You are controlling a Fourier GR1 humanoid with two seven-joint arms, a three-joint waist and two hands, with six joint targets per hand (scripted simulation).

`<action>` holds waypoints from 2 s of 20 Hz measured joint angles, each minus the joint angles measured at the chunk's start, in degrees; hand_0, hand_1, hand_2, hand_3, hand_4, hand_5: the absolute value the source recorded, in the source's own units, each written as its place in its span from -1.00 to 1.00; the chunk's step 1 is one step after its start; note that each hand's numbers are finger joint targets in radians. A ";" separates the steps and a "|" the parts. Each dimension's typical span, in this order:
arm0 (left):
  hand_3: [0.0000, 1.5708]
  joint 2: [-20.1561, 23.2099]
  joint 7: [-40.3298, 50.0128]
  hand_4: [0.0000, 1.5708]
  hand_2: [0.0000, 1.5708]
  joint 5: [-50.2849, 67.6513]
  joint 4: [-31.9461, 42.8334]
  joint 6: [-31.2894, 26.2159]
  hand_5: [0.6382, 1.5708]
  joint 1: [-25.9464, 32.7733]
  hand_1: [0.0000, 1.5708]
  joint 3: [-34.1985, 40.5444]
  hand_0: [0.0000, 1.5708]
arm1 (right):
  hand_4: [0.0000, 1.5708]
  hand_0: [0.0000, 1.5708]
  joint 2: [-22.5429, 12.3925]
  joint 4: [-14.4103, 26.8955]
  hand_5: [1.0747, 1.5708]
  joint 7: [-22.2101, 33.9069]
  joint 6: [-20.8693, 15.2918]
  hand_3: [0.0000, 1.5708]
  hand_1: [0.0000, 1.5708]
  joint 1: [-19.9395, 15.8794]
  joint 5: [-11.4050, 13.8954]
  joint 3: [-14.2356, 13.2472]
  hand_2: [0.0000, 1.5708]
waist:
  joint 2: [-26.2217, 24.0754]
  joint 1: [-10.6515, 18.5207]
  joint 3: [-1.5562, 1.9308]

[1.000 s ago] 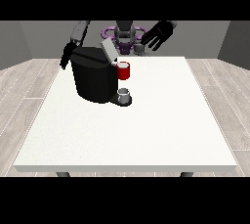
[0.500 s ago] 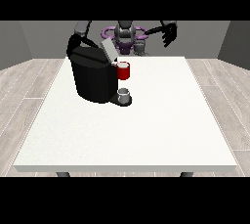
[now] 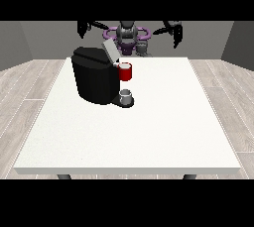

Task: Insert the coffee pod into the coffee machine and close the lid

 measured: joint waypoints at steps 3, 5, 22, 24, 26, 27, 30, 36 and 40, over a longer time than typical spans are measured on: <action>-1.00 -0.42 1.62 -0.51 -1.00 1.75 -2.58 0.04 1.00 1.87 -1.00 -0.94 -1.00 | -0.90 -1.00 -0.78 -1.76 1.00 0.69 1.50 -1.00 -1.00 -0.82 0.55 1.30 -1.00 | -0.03 0.36 0.01; -1.00 -0.73 2.04 -0.50 -1.00 3.12 -4.53 0.19 1.00 3.51 -1.00 -2.70 -1.00 | -1.00 -1.00 -2.03 -1.96 1.00 2.35 2.02 -1.00 -1.00 -2.84 0.47 0.70 -1.00 | 0.32 1.23 0.02; -1.00 -0.57 9.60 -0.56 -1.00 11.02 -27.05 1.03 1.00 10.52 -1.00 -10.77 -1.00 | -0.93 -1.00 -4.02 5.83 1.00 8.33 3.37 -1.00 -1.00 -16.17 -7.97 -6.76 -1.00 | 10.99 4.63 0.03; -1.00 0.26 9.33 -0.57 -1.00 11.93 -28.94 0.39 1.00 11.50 -1.00 -10.70 -1.00 | -1.00 -1.00 -3.92 6.66 1.00 8.12 3.17 -1.00 -1.00 -17.20 -7.64 -6.29 -1.00 | 12.51 4.54 0.03; -1.00 1.05 9.93 -0.54 -1.00 13.04 -31.34 -0.14 1.00 11.57 -1.00 -10.60 -1.00 | -1.00 -1.00 -4.00 8.02 1.00 6.75 3.15 -1.00 -1.00 -18.30 -7.53 -6.28 -1.00 | 14.15 4.77 0.03; -1.00 0.85 9.70 -0.52 -1.00 13.03 -32.10 0.25 1.00 12.14 -1.00 -10.94 -1.00 | -1.00 -1.00 -3.74 8.38 1.00 7.08 2.87 -1.00 -1.00 -19.25 -7.38 -5.91 -1.00 | 14.66 4.62 0.04; -1.00 1.42 10.35 -0.52 -1.00 14.02 -34.96 0.07 1.00 13.42 -1.00 -11.24 -1.00 | -1.00 -1.00 -4.26 9.86 1.00 6.49 3.71 -1.00 -1.00 -21.21 -7.52 -5.65 -1.00 | 16.11 4.52 0.03; -1.00 1.60 12.22 -0.58 -1.00 14.45 -38.59 1.82 1.00 14.95 -1.00 -11.83 -1.00 | -1.00 -1.00 -2.88 11.53 1.00 4.82 4.04 -1.00 -1.00 -23.18 -6.24 -3.21 -1.00 | 17.42 3.60 -0.07; -1.00 3.12 11.23 -0.56 -1.00 14.27 -39.09 2.53 1.00 16.24 -1.00 -11.37 -1.00 | -0.79 -1.00 -3.21 12.03 1.00 4.42 5.06 -1.00 -1.00 -24.72 -6.42 -2.95 -1.00 | 18.62 2.70 -0.05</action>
